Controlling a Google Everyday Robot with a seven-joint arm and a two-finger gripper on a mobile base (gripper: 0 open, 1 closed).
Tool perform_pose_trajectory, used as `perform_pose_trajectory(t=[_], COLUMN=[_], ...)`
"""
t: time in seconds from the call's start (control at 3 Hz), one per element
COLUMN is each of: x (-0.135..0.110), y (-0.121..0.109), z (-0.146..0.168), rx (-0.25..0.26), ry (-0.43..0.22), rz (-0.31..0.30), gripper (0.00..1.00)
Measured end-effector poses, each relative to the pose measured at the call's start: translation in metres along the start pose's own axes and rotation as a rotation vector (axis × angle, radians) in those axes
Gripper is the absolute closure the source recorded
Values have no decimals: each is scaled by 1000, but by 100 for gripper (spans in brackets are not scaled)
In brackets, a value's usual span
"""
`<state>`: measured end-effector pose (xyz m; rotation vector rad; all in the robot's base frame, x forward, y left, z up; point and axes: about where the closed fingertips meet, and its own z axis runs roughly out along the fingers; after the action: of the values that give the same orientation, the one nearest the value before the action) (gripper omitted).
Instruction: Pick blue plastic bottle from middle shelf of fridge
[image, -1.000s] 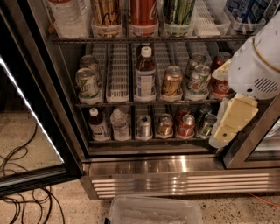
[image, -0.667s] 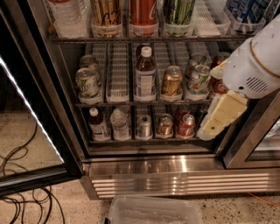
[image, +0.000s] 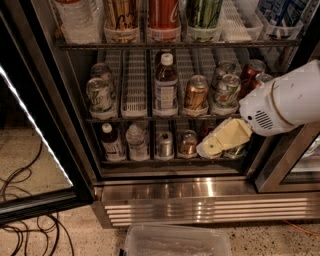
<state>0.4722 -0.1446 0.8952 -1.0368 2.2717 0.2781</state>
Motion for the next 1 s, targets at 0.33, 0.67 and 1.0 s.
perform_pose_trajectory(t=[0.33,0.67,1.0], x=[-15,-31,-32], y=[-11,-25,-30], z=[24,19,35], rx=[63,118,118], ry=[-91,-154,-180], rz=[97,101,152], gripper=[0,0,0])
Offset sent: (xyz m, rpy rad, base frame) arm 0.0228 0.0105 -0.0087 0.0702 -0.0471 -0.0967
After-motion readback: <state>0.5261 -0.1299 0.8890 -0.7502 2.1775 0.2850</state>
